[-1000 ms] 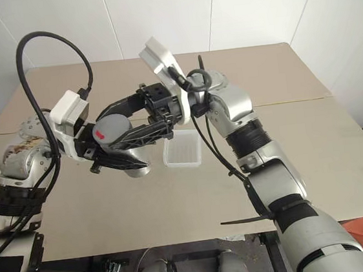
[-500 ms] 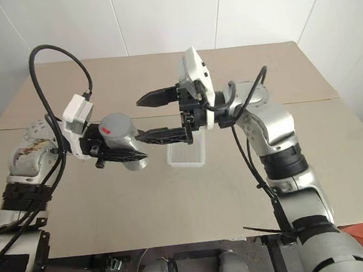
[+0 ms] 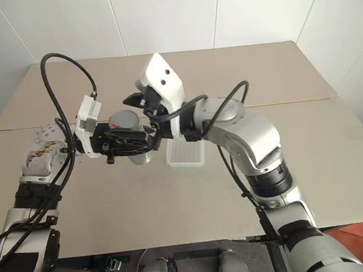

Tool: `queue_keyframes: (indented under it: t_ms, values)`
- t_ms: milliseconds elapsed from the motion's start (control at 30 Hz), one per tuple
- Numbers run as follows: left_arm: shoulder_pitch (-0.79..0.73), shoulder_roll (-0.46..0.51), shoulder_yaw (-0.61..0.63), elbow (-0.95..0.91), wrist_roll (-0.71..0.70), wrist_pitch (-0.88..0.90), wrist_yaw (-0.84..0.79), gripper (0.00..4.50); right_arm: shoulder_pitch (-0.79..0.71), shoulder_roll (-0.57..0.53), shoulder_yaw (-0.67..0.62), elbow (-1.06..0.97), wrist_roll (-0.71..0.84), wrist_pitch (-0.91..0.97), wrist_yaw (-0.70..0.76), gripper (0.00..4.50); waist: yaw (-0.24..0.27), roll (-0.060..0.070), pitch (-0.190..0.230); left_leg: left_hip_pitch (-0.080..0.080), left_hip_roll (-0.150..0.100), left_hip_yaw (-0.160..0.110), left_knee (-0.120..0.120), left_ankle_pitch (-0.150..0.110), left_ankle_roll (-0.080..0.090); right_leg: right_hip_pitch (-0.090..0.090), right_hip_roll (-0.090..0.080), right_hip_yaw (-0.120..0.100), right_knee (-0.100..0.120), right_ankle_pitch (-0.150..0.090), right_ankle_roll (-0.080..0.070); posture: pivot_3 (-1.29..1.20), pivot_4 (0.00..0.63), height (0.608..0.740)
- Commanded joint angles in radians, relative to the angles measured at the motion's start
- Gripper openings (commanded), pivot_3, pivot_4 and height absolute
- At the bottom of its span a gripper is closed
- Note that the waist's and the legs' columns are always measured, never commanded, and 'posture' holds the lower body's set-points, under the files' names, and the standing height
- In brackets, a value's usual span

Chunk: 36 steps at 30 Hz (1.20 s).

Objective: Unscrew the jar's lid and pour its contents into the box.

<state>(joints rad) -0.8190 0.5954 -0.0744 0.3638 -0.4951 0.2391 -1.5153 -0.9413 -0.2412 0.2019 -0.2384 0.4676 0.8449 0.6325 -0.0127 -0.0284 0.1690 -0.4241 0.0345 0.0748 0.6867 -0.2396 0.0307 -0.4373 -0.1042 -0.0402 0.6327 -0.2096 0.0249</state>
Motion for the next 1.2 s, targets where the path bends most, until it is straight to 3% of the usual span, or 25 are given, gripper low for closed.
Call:
queue_keyframes:
  t_ms: [33,200,700,1200]
  values:
    - [-0.013,0.006,0.034,-0.041,-0.008,0.002,0.003,1.95,-0.039,0.021,-0.007,0.027,-0.033,-0.028,-0.037,4.46,0.000,0.000,0.000,0.000,0.000,0.000,0.000,0.000,0.000,0.000,0.000,0.000,0.000,0.000,0.000,0.00,0.150,0.740]
    - [0.012,0.017,0.046,-0.076,-0.014,0.016,0.007,1.95,-0.027,0.001,-0.028,0.050,-0.048,-0.036,-0.032,4.46,0.000,0.000,0.000,0.000,0.000,0.000,0.000,0.000,0.000,0.000,0.000,0.000,0.000,0.000,0.000,0.00,0.150,0.740]
    - [0.060,0.095,0.095,-0.145,-0.036,0.059,-0.007,1.95,0.043,-0.213,-0.152,0.052,-0.021,-0.075,0.021,4.46,0.008,0.000,0.000,0.000,-0.001,0.000,0.000,-0.001,0.002,0.001,-0.001,0.000,-0.002,0.000,0.000,0.00,0.150,0.740]
    - [0.012,-0.011,0.085,-0.068,0.012,-0.013,0.050,1.95,-0.041,-0.112,-0.112,-0.084,0.120,0.002,0.070,4.46,0.001,0.000,0.000,0.000,0.000,0.000,0.000,-0.001,0.001,0.000,0.000,0.000,-0.001,0.000,0.001,0.00,0.150,0.740]
